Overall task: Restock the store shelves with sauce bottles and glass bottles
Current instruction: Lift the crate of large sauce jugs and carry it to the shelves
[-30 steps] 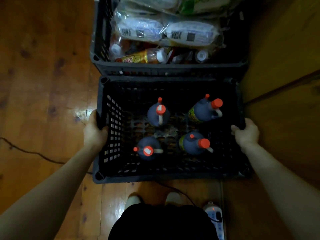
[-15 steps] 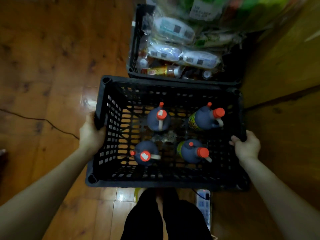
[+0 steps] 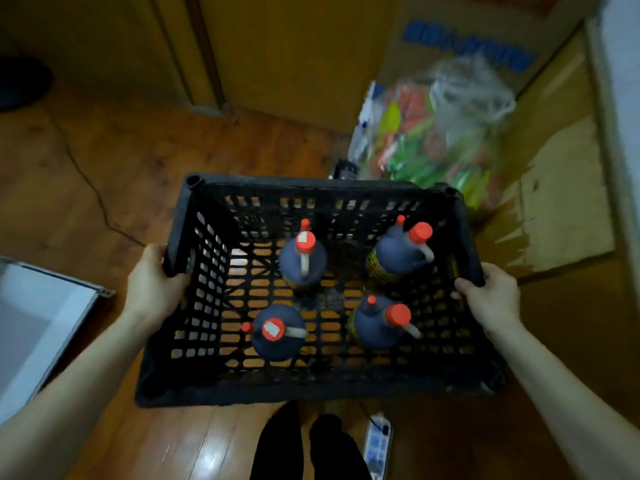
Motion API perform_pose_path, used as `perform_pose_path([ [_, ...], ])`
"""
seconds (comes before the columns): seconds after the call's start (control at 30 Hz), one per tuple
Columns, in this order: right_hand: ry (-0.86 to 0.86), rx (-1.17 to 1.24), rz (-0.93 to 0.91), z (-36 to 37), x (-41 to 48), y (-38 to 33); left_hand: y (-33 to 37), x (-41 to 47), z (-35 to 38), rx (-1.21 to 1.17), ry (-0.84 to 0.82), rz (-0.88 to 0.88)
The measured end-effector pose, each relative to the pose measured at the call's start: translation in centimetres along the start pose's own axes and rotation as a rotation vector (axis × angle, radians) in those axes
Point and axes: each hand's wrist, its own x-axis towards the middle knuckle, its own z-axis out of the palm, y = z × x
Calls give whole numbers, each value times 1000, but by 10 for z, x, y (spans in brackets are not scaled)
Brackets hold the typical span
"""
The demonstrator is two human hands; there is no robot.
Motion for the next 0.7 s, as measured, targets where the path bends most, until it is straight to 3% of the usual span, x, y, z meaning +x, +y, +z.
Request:
perform_pose_path([
  [0.3, -135, -6, -306, -19, -30, -115, -11, -78, -126, -130, 262, -125],
  [0.53, -428, -49, -592, 15, -51, -180, -48, -183, -169, -198, 492, -362],
  [0.7, -665, -149, -802, 52, -114, -239, -93, -285, -180, -323, 687, -587],
])
